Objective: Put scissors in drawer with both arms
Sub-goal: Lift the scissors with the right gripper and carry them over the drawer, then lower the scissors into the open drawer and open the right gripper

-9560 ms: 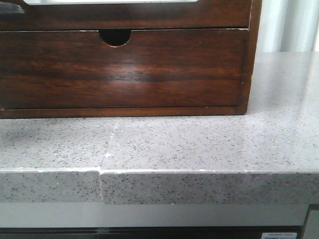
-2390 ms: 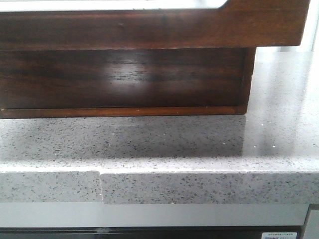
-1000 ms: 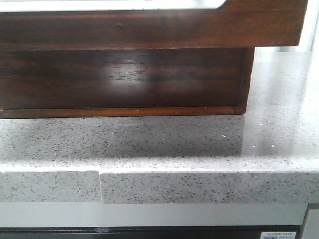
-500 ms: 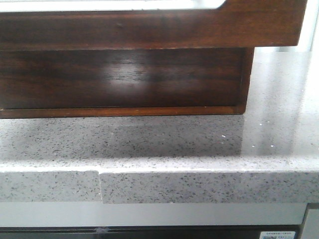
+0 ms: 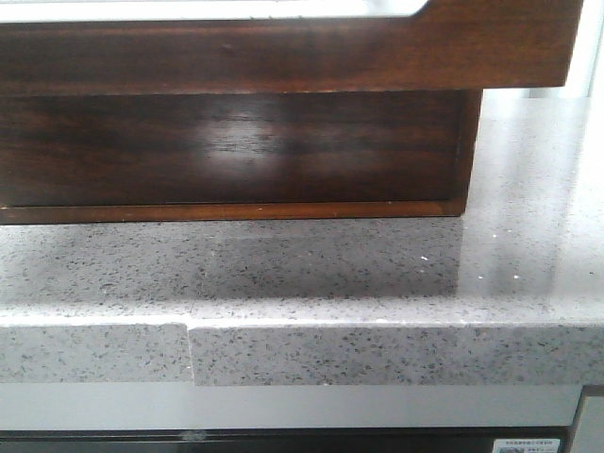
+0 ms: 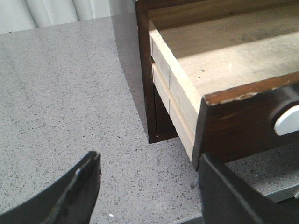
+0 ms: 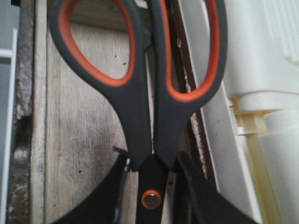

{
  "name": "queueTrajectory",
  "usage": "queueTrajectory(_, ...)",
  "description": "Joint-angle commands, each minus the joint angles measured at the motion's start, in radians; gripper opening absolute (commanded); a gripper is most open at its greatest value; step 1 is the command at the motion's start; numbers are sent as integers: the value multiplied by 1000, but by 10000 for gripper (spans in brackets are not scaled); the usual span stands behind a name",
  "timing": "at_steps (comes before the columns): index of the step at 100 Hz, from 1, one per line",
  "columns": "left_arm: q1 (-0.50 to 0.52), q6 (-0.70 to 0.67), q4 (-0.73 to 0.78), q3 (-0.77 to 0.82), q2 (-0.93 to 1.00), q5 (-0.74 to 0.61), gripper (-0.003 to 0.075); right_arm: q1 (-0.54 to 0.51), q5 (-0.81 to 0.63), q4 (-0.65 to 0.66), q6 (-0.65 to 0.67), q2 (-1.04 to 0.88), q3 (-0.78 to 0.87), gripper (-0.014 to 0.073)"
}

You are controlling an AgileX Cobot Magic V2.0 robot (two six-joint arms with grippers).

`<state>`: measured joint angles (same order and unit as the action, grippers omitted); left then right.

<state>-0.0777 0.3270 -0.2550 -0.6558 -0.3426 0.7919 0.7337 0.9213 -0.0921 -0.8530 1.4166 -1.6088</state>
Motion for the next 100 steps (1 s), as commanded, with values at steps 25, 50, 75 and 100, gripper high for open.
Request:
queueTrajectory(25,-7,-5,-26,-29,-15,-76,421,61,-14,199,-14,56,-33,-11)
queueTrajectory(50,-7,-5,-26,-29,-15,-76,421,65,41,250,-14,66,-33,-11)
queueTrajectory(75,-7,-5,-26,-29,-15,-76,421,65,76,264,-14,67,-33,-10)
queueTrajectory(100,-7,-5,-26,-29,-15,-76,421,65,76,264,-9,67,-33,-8)
